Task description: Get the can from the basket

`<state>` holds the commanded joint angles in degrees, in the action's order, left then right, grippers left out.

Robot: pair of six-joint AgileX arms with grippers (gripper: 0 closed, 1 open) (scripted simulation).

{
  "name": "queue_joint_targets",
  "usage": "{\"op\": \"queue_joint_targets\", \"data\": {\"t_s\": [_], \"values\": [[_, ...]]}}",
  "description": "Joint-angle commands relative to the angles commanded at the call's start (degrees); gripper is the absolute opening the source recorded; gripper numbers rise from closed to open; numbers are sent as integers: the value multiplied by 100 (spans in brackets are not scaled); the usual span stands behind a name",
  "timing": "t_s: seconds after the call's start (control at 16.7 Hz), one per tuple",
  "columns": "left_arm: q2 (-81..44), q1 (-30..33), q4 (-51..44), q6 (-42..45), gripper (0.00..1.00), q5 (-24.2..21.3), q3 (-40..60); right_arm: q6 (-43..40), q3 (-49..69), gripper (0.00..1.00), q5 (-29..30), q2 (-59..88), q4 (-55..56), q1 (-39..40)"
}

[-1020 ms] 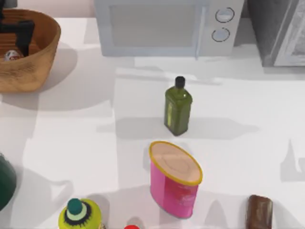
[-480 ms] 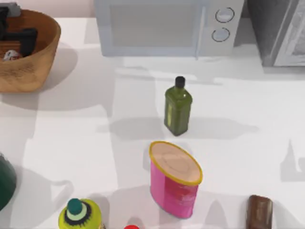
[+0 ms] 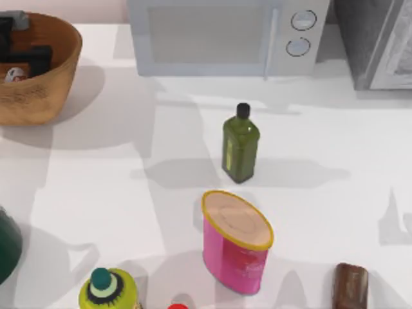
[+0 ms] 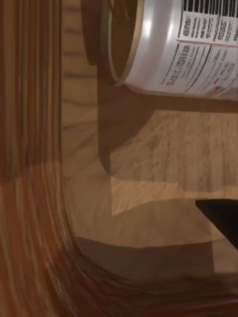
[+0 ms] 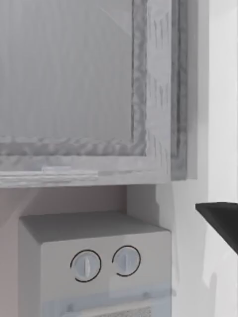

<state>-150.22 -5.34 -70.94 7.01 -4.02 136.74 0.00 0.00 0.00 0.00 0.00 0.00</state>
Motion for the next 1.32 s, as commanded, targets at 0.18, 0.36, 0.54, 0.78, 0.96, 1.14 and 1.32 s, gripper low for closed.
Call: {"op": "queue_joint_targets", "data": {"t_s": [0.18, 0.36, 0.54, 0.78, 0.96, 1.14, 1.32], "values": [[0, 0, 0, 0, 92, 0, 0, 0, 0, 100, 0, 0, 0, 0], [0, 0, 0, 0, 70, 0, 0, 0, 0, 100, 0, 0, 0, 0], [0, 0, 0, 0, 47, 0, 0, 0, 0, 100, 0, 0, 0, 0], [0, 0, 0, 0, 17, 0, 0, 0, 0, 100, 0, 0, 0, 0], [0, 0, 0, 0, 0, 0, 0, 0, 0, 100, 0, 0, 0, 0], [0, 0, 0, 0, 0, 0, 0, 0, 0, 100, 0, 0, 0, 0], [0, 0, 0, 0, 0, 0, 0, 0, 0, 100, 0, 0, 0, 0]]}}
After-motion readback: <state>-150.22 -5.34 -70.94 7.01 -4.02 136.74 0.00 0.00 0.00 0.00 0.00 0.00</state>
